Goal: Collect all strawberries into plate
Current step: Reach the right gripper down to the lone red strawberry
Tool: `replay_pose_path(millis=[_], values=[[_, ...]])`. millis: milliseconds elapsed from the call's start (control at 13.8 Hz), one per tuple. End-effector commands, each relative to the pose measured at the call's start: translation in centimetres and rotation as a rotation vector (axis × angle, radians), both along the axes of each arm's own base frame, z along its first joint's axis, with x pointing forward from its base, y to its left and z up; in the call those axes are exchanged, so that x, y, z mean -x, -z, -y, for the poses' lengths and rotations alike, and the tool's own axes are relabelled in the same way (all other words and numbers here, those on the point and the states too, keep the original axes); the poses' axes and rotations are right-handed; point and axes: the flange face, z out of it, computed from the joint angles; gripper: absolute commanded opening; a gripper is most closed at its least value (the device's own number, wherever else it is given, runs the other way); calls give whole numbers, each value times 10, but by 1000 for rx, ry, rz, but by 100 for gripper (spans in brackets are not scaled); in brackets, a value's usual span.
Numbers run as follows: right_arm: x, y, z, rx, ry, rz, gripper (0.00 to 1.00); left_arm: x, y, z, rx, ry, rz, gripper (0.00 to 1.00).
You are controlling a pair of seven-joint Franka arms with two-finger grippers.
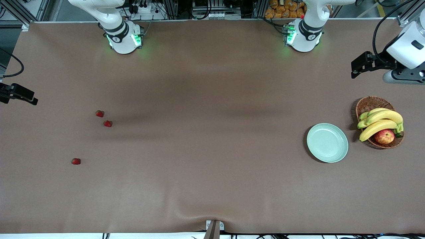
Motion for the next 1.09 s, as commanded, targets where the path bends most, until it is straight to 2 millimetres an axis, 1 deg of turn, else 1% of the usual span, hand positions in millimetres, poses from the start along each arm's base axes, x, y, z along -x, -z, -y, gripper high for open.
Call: replay_pose_path(millis=[0,72,145,217,290,362,434,507,579,724,796,869,1014], values=[[-11,3,-3,-7,-20,21,100,5,-7,-3,9,53,6,100],[-15,15,-1,-8,-17,2,100,5,-8,-5,11,77,7,100],[-32,52,-1,0,-21,-55,100,5,-8,-6,11,79,7,100],[-40,67,1,5,-23,-73,100,5,-8,-6,14,78,8,100],[-46,71,4,7,-19,-49,100,5,-8,-7,16,77,6,100],[-56,86,4,15,-22,-30,100,5,-8,-5,17,80,6,100],[-64,108,7,16,-16,-46,100,5,-8,-3,16,83,8,100],[-70,126,13,9,-5,-57,100,6,-8,-1,16,86,8,100],[-78,145,22,15,6,-43,100,6,-8,1,16,89,8,100],[-93,175,27,29,7,-8,100,6,-8,1,15,83,8,100],[-99,189,36,36,15,14,100,6,-8,1,15,80,8,100],[-105,207,44,39,1,26,100,6,-8,-2,15,77,8,100],[-115,237,47,52,-56,56,100,6,-9,-2,15,78,9,100]])
